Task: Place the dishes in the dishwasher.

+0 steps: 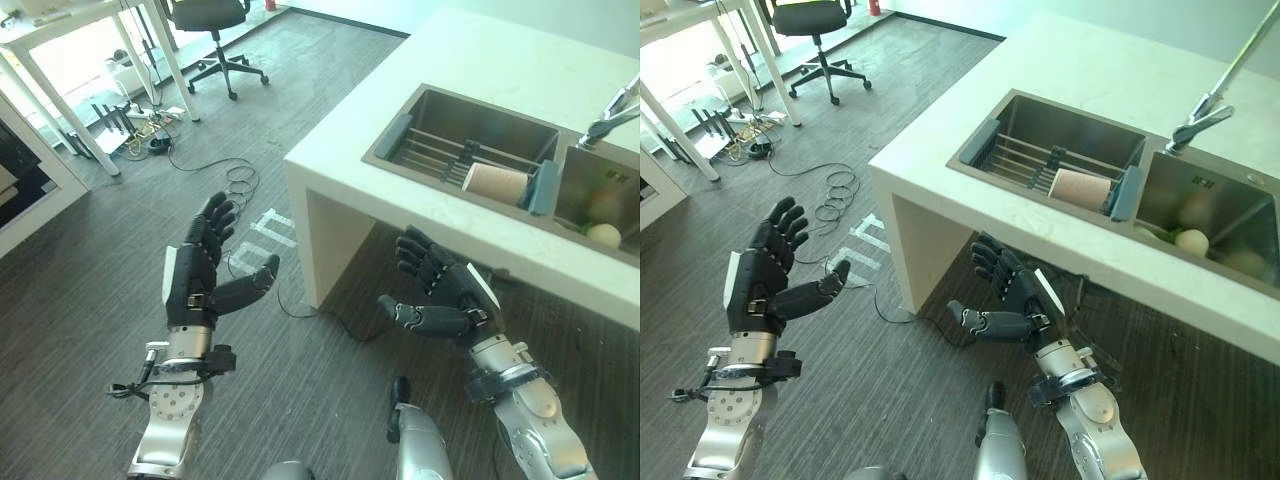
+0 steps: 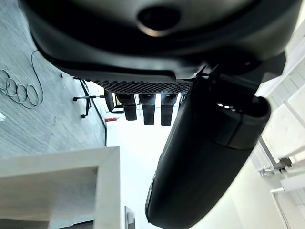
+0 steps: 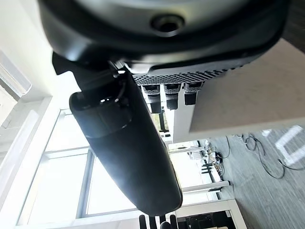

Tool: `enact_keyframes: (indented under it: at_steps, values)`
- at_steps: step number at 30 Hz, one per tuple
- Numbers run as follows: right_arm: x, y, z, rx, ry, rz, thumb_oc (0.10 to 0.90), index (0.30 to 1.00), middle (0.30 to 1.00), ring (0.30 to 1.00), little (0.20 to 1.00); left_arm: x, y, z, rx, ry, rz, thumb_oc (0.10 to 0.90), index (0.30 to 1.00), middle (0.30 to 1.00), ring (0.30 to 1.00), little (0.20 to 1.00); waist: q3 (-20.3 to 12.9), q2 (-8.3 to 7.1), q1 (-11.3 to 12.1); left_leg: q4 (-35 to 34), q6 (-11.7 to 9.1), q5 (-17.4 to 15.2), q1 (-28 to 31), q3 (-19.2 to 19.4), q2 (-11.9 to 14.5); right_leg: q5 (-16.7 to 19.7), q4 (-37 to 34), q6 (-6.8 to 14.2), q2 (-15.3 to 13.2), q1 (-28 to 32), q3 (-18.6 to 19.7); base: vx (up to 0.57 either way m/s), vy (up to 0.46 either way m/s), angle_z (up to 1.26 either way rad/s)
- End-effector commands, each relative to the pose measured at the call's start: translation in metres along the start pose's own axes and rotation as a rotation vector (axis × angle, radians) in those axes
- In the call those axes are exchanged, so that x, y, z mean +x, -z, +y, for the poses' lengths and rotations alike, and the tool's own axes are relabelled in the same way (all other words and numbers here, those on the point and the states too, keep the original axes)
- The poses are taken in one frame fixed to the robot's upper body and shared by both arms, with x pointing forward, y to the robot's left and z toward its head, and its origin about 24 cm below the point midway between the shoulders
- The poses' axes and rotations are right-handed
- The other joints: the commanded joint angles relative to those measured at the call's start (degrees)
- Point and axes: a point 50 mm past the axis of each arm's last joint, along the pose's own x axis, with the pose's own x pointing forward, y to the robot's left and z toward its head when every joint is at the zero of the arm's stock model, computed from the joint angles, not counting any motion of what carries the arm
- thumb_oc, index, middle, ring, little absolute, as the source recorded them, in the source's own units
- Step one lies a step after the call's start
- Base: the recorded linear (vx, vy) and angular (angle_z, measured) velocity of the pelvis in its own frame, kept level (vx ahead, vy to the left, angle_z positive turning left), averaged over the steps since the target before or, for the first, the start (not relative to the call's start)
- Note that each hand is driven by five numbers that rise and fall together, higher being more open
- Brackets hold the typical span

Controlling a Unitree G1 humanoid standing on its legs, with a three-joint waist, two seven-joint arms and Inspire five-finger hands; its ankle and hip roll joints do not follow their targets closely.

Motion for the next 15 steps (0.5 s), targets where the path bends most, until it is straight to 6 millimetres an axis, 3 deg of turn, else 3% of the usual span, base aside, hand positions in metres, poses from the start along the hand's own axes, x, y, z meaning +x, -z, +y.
enact_keyframes:
  at_steps: [1, 2, 5, 6, 8, 9, 10, 11, 12, 13, 15]
  values:
    - [0.013, -0.057, -0.007, -0.070, 0.000, -0.304, 0.800, 0.900, 0.900, 0.900, 0.900, 0.018, -0.059, -0.001, -0.045, 0.060, -0.335, 0.800, 0.900, 0.900, 0.900, 0.900, -6.4, -0.44, -0.1, 0.6, 3.3, 4.5, -4.5, 1.8, -1.9, -3.7, -4.0, 5.8, 0.4, 4.7, 1.2, 0.54, -0.467, -0.21]
    - [0.009, -0.063, -0.012, -0.078, 0.019, -0.333, 0.800, 0.900, 0.900, 0.900, 0.900, 0.017, -0.066, -0.006, -0.071, 0.083, -0.381, 0.800, 0.900, 0.900, 0.900, 0.900, -7.0, -0.06, -0.5, 0.6, 1.3, 12.7, -3.3, 2.9, -0.4, -5.6, -4.0, 4.0, 2.6, 6.3, 1.8, 0.50, -0.451, -0.47]
    - [0.005, -0.067, -0.016, -0.092, 0.037, -0.355, 0.800, 0.900, 0.900, 0.900, 0.900, 0.017, -0.071, -0.013, -0.091, 0.102, -0.416, 0.800, 0.900, 0.900, 0.900, 0.900, -6.9, -0.82, -0.8, 1.8, -0.7, 22.0, -1.8, 4.5, 0.1, -7.7, -4.0, 1.7, 4.0, 8.8, 3.5, 0.36, -0.357, -0.57]
    - [0.004, -0.069, -0.017, -0.099, 0.040, -0.361, 0.800, 0.900, 0.900, 0.900, 0.900, 0.017, -0.072, -0.015, -0.104, 0.115, -0.428, 0.800, 0.900, 0.900, 0.900, 0.900, -6.6, -1.20, -1.0, 7.0, -1.1, 23.3, -3.1, 5.1, 0.7, -8.2, -4.0, 0.8, 4.4, 9.8, 3.9, 0.23, -0.288, -0.47]
    - [0.003, -0.070, -0.018, -0.111, 0.041, -0.369, 0.800, 0.900, 0.900, 0.900, 0.900, 0.016, -0.076, -0.019, -0.126, 0.153, -0.455, 0.800, 0.900, 0.900, 0.900, 0.900, -5.8, -1.44, -0.8, 17.4, -1.1, 24.1, -8.4, 4.8, 0.7, -9.1, -4.0, -0.5, 5.0, 11.8, 4.3, 0.21, -0.273, -0.31]
    - [0.002, -0.071, -0.019, -0.117, 0.048, -0.371, 0.800, 0.900, 0.900, 0.900, 0.900, 0.016, -0.079, -0.020, -0.133, 0.174, -0.473, 0.800, 0.900, 0.900, 0.900, 0.900, -5.3, -1.70, -0.5, 19.1, -0.3, 23.2, -11.7, 4.0, 0.0, -9.3, -4.0, -0.6, 5.0, 12.6, 4.5, 0.17, -0.188, -0.09]
    - [0.003, -0.072, -0.020, -0.120, 0.051, -0.371, 0.800, 0.900, 0.900, 0.900, 0.900, 0.016, -0.082, -0.021, -0.133, 0.184, -0.491, 0.800, 0.900, 0.900, 0.900, 0.900, -4.9, -1.85, -0.2, 18.3, 0.8, 21.6, -13.9, 3.3, -1.0, -9.4, -4.0, -0.4, 5.1, 13.0, 5.1, 0.19, -0.072, -0.15]
    - [0.004, -0.072, -0.019, -0.118, 0.050, -0.367, 0.800, 0.900, 0.900, 0.900, 0.900, 0.015, -0.086, -0.021, -0.136, 0.186, -0.512, 0.800, 0.900, 0.900, 0.900, 0.900, -4.4, -1.57, 0.2, 12.8, 2.0, 19.2, -13.8, 2.2, -2.6, -10.1, -4.0, 0.4, 5.9, 13.7, 6.7, 0.17, -0.003, -0.35]
    - [0.005, -0.072, -0.018, -0.114, 0.046, -0.367, 0.800, 0.900, 0.900, 0.900, 0.900, 0.014, -0.087, -0.020, -0.136, 0.183, -0.518, 0.800, 0.900, 0.900, 0.900, 0.900, -4.4, -1.79, 0.5, 10.0, 2.4, 19.2, -13.3, 2.1, -3.5, -10.1, -4.0, 0.7, 6.0, 13.5, 7.7, 0.24, 0.080, -0.71]
    - [0.007, -0.071, -0.015, -0.101, 0.026, -0.361, 0.800, 0.900, 0.900, 0.900, 0.900, 0.011, -0.090, -0.017, -0.118, 0.163, -0.533, 0.800, 0.900, 0.900, 0.900, 0.900, -4.3, -0.97, 1.2, 0.6, 2.8, 19.2, -12.5, -1.0, -5.3, -10.6, -4.0, 1.4, 7.7, 13.8, 10.5, 0.17, 0.120, -0.88]
    - [0.009, -0.070, -0.012, -0.096, 0.009, -0.356, 0.800, 0.900, 0.900, 0.900, 0.900, 0.009, -0.092, -0.015, -0.080, 0.147, -0.543, 0.800, 0.900, 0.900, 0.900, 0.900, -4.4, 0.63, 1.7, 0.6, 2.8, 16.0, -15.7, -6.7, -5.6, -11.1, -4.0, 1.7, 10.1, 13.9, 12.9, 0.14, 0.124, -1.56]
